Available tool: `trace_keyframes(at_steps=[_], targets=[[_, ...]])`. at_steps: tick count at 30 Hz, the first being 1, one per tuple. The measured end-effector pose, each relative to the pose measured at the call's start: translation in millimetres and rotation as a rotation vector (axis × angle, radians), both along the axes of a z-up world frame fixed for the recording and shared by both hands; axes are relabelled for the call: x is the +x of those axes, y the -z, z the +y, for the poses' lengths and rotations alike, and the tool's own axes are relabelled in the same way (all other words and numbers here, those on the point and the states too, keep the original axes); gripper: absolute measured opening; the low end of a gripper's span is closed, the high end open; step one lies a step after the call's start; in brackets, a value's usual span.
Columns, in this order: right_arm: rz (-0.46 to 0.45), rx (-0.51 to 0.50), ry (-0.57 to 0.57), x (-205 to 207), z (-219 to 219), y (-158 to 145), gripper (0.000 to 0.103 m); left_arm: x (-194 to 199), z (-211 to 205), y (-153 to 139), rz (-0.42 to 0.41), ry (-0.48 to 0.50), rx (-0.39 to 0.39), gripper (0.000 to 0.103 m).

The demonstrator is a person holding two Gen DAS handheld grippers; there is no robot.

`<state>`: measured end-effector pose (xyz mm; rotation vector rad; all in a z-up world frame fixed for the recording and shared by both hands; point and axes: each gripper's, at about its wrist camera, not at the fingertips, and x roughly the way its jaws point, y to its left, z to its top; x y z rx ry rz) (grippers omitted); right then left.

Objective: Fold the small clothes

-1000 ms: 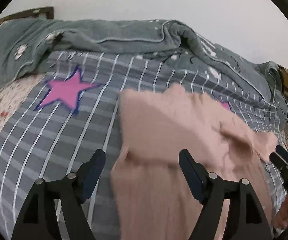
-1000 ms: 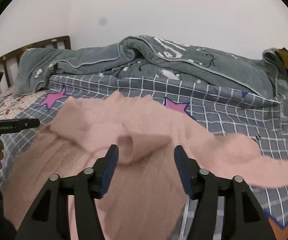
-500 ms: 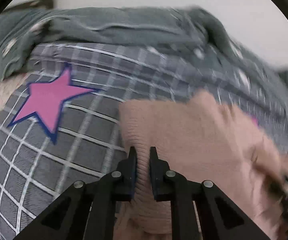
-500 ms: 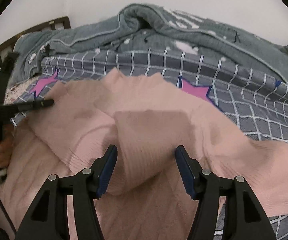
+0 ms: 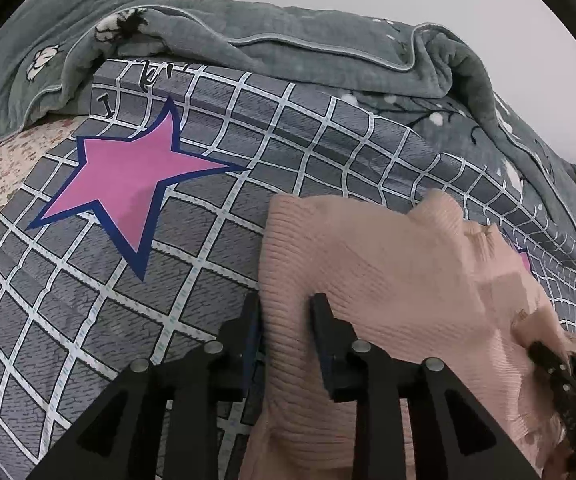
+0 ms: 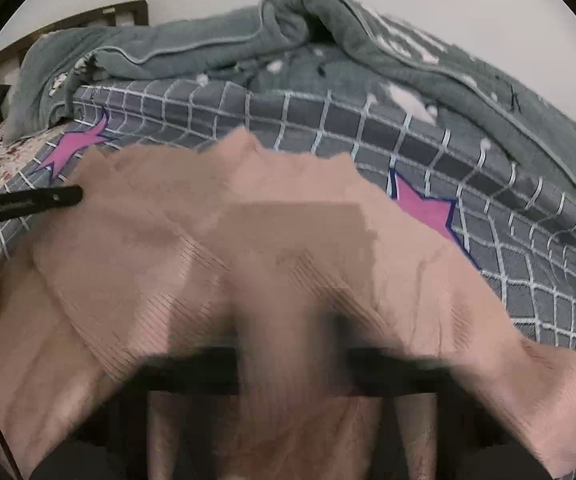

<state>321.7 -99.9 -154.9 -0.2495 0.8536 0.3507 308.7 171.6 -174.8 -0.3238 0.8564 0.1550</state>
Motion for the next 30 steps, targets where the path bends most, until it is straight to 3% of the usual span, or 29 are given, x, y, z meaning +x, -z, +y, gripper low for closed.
trace_keyframes(at_steps=[3, 5, 9, 12, 14, 18, 21, 22, 24, 26, 27, 28, 29, 30], targets=[[-0.164, 0.113, 0.079, -18, -37, -31, 0.006, -2, -1, -2, -0.004, 0.002, 0.003, 0.027], [-0.219, 0.106, 0.197, -24, -65, -42, 0.008, -3, -1, -3, -0.005, 0.005, -0.004, 0.027], [-0.11, 0.016, 0.304, -27, -105, -20, 0.02, -3, 1, -2, 0.0, 0.005, -0.021, 0.027], [-0.02, 0.031, 0.298, -37, -120, -5, 0.02, -3, 2, -3, -0.001, 0.007, -0.03, 0.028], [-0.026, 0.044, 0.291, -52, -124, -8, 0.023, -4, 3, -4, -0.008, 0.007, -0.044, 0.028], [-0.117, 0.062, 0.276, -67, -121, -20, 0.054, -6, 6, -6, -0.018, 0.002, -0.083, 0.028], [-0.099, 0.054, 0.228, -59, -107, -21, 0.059, -6, 6, -4, -0.016, -0.003, -0.093, 0.028], [-0.076, 0.04, 0.213, -54, -101, -17, 0.064, -6, 5, -4, -0.016, -0.003, -0.091, 0.028], [-0.022, -0.006, 0.225, -40, -93, -4, 0.064, -7, 5, -5, -0.019, -0.003, -0.089, 0.028], [0.031, -0.029, 0.234, -30, -89, 9, 0.062, -8, 5, -6, -0.024, -0.006, -0.093, 0.028], [0.033, -0.022, 0.232, -29, -88, 11, 0.051, -9, 6, -7, -0.028, -0.006, -0.096, 0.028], [0.022, -0.016, 0.22, -31, -87, 9, 0.025, -10, 6, -8, -0.034, -0.006, -0.098, 0.028], [-0.002, -0.034, 0.22, -34, -85, 6, 0.005, -10, 6, -9, -0.039, -0.005, -0.098, 0.028], [-0.019, -0.035, 0.212, -38, -84, 3, 0.004, -11, 6, -10, -0.047, -0.004, -0.1, 0.028]])
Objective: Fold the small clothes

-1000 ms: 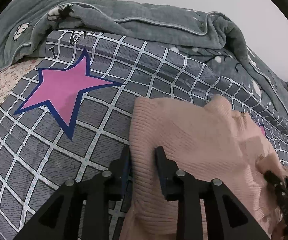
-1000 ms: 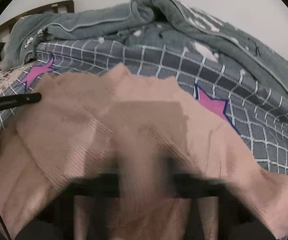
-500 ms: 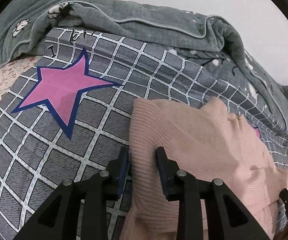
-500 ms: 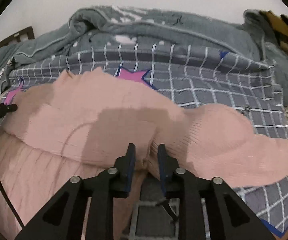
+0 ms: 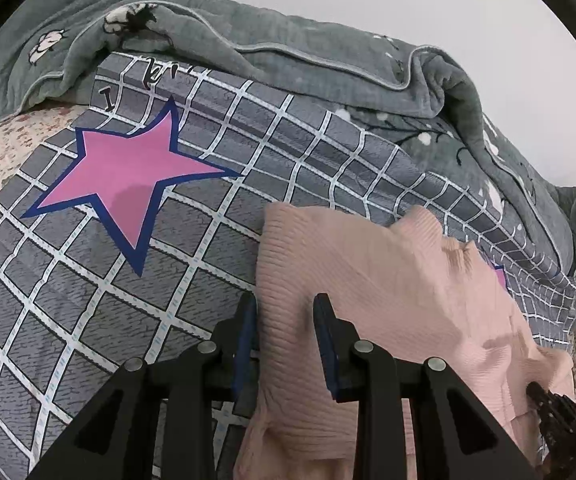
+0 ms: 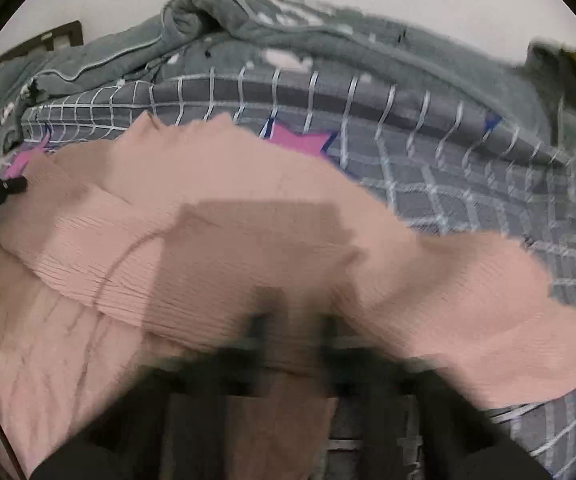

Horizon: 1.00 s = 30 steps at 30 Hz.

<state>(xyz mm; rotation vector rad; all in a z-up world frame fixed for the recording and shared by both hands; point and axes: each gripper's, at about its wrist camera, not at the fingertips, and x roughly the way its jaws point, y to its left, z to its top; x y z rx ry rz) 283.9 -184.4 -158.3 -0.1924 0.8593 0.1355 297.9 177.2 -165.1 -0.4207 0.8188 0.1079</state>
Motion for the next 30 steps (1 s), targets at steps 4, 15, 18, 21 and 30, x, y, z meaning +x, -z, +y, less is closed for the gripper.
trace_keyframes(at_steps=[4, 15, 18, 21, 30], targets=[[-0.035, 0.208, -0.009, -15, -29, -18, 0.004, -3, -2, -6, -0.039, 0.012, -0.007, 0.028], [-0.001, 0.13, 0.042, -38, -47, -19, 0.04, 10, -20, 11, 0.079, 0.017, 0.15, 0.036], [-0.075, 0.106, 0.112, -54, -79, -30, 0.048, 10, -20, 10, 0.078, 0.029, 0.148, 0.043], [-0.121, 0.083, 0.224, -70, -124, -37, 0.052, 10, -20, 8, 0.069, 0.031, 0.147, 0.067], [-0.126, 0.172, 0.518, -91, -253, -28, 0.059, 6, -25, 6, 0.047, 0.023, 0.187, 0.07]])
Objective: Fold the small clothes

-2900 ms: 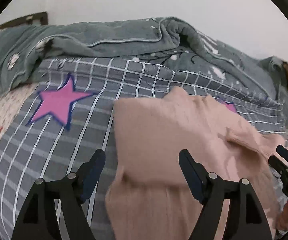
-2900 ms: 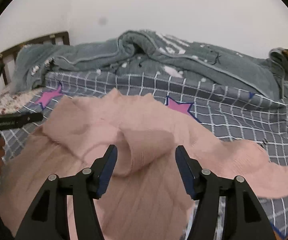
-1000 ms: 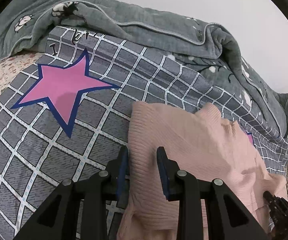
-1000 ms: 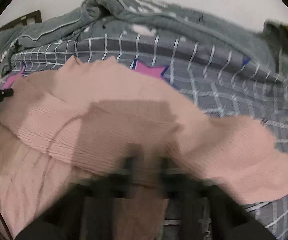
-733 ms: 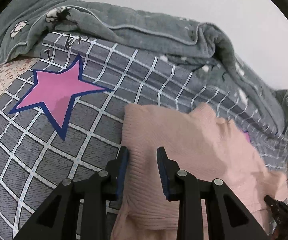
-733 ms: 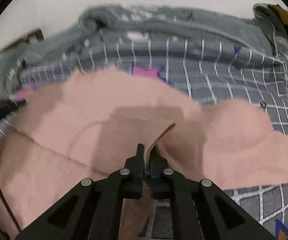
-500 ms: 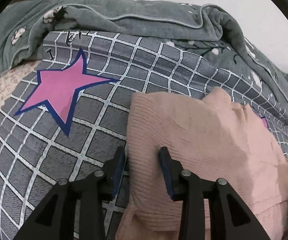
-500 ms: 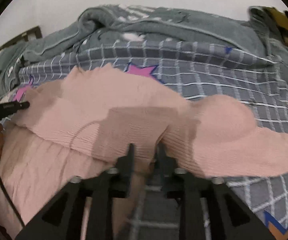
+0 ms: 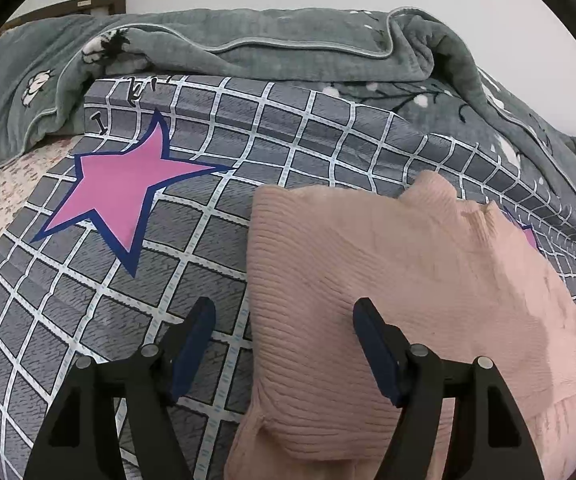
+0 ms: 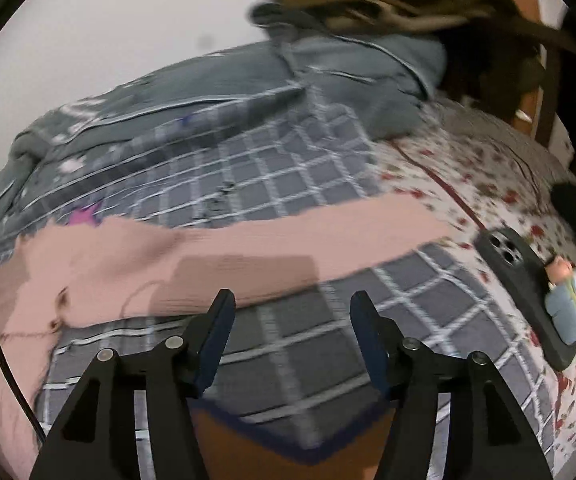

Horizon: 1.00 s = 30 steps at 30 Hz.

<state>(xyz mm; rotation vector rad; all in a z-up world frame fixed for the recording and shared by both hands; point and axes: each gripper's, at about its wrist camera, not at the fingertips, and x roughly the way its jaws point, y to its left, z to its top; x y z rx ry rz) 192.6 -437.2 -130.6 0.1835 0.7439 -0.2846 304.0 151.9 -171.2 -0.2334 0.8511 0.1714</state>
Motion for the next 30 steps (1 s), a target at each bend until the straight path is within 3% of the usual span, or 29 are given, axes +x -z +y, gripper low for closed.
trace_keyframes(at_steps=[6, 20, 21, 23, 24, 27, 30], targets=[[0.003, 0.061, 0.007, 10, -33, 10, 0.059, 0, 8, 2, -0.005, -0.023, -0.032, 0.072], [0.052, 0.192, 0.077, 56, -74, 28, 0.057, 3, -1, 4, 0.006, -0.02, 0.016, 0.075], [0.051, 0.2, 0.086, 57, -77, 28, 0.052, 3, 0, 4, 0.005, -0.02, 0.015, 0.075], [0.034, 0.206, 0.126, 57, -83, 27, 0.027, 4, -1, 5, 0.006, -0.02, 0.018, 0.075], [0.029, 0.214, 0.13, 57, -85, 27, 0.006, 4, 0, 4, 0.005, -0.019, 0.017, 0.075], [-0.011, 0.191, 0.12, 55, -83, 18, 0.006, 3, 1, 3, -0.003, -0.018, 0.016, 0.075], [-0.043, 0.064, 0.107, 53, -61, -4, 0.006, 0, 4, -2, -0.022, -0.018, 0.003, 0.075]])
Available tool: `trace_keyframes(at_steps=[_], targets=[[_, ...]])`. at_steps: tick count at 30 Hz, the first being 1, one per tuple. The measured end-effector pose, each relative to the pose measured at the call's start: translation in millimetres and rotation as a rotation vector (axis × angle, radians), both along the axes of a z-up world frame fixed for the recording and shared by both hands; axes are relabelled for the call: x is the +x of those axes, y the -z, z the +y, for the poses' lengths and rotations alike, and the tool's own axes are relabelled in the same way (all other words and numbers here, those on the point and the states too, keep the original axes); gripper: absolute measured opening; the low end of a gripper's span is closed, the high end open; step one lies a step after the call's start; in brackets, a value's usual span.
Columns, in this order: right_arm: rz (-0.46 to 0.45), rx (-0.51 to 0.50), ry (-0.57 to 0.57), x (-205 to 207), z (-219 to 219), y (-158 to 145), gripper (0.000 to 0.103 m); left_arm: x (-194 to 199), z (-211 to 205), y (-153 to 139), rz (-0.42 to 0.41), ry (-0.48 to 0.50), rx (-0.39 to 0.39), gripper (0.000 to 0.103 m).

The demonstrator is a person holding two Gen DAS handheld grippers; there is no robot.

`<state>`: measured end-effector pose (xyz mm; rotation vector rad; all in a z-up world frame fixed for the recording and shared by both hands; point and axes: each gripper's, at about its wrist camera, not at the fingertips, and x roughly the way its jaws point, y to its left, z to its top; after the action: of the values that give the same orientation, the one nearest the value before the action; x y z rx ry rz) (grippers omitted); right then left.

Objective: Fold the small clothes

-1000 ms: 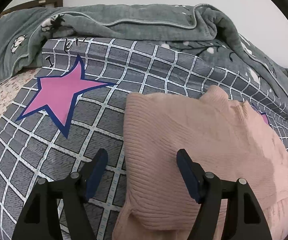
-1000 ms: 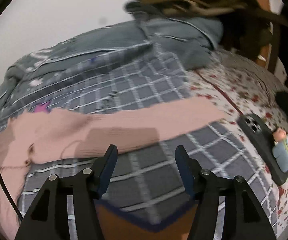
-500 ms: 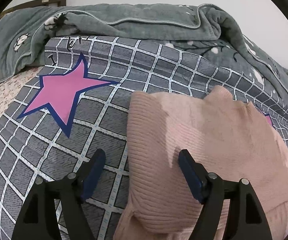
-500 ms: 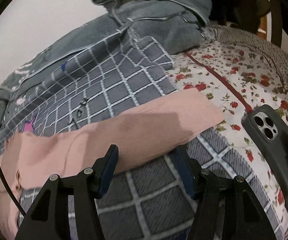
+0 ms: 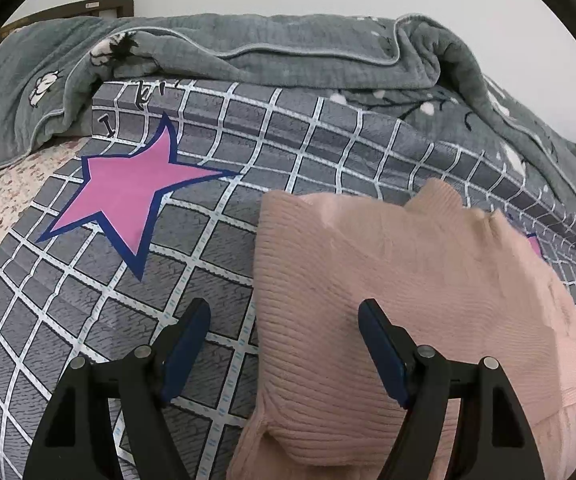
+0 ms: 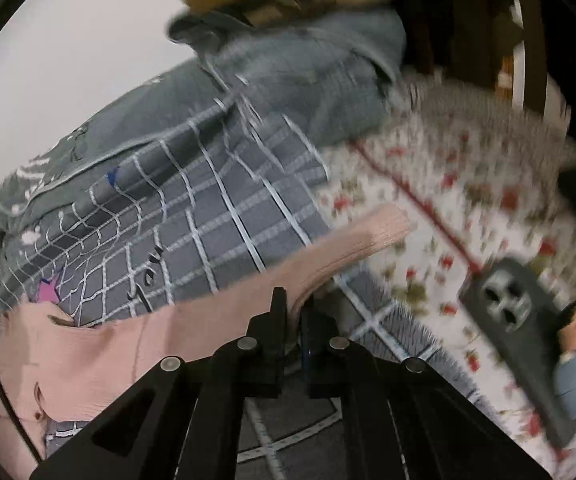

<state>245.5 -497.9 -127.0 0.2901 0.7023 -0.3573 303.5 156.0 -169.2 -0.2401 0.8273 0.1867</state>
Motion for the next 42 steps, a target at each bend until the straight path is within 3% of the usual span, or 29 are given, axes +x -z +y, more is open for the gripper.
trace_keyframes(at_steps=[7, 11, 15, 19, 21, 25, 26, 27, 28, 30, 35, 42], targets=[[-0.125, -0.171, -0.061, 1, 81, -76, 0.006, -15, 17, -23, -0.064, -0.005, -0.087, 0.075], [-0.199, -0.225, -0.2, 10, 166, -115, 0.006, -29, 33, -35, -0.102, -0.024, -0.097, 0.076], [-0.234, -0.242, -0.354, 21, 259, -133, 0.006, -49, 62, -42, -0.119, -0.073, -0.091, 0.076], [-0.237, -0.244, -0.545, 28, 372, -124, 0.006, -66, 96, -41, -0.128, -0.133, -0.158, 0.077], [-0.196, -0.217, -0.669, 28, 436, -102, 0.006, -74, 110, -41, -0.132, -0.176, -0.171, 0.077], [-0.082, -0.161, -0.813, 32, 516, -49, 0.008, -87, 125, -38, -0.135, -0.198, -0.194, 0.077], [-0.05, -0.132, -0.828, 34, 523, -37, 0.01, -90, 126, -38, -0.138, -0.195, -0.192, 0.077], [-0.014, -0.1, -0.846, 37, 531, -23, 0.018, -92, 126, -39, -0.14, -0.191, -0.186, 0.077], [0.009, -0.096, -0.853, 37, 534, -15, 0.032, -93, 124, -38, -0.14, -0.189, -0.181, 0.077], [0.018, -0.095, -0.859, 34, 533, -9, 0.047, -93, 120, -38, -0.139, -0.173, -0.174, 0.077], [-0.085, -0.163, -0.836, 8, 489, -27, 0.052, -85, 94, -40, -0.139, -0.061, -0.194, 0.077], [-0.039, -0.261, -0.647, -2, 371, -29, 0.054, -67, 47, -39, -0.137, 0.12, -0.277, 0.077]])
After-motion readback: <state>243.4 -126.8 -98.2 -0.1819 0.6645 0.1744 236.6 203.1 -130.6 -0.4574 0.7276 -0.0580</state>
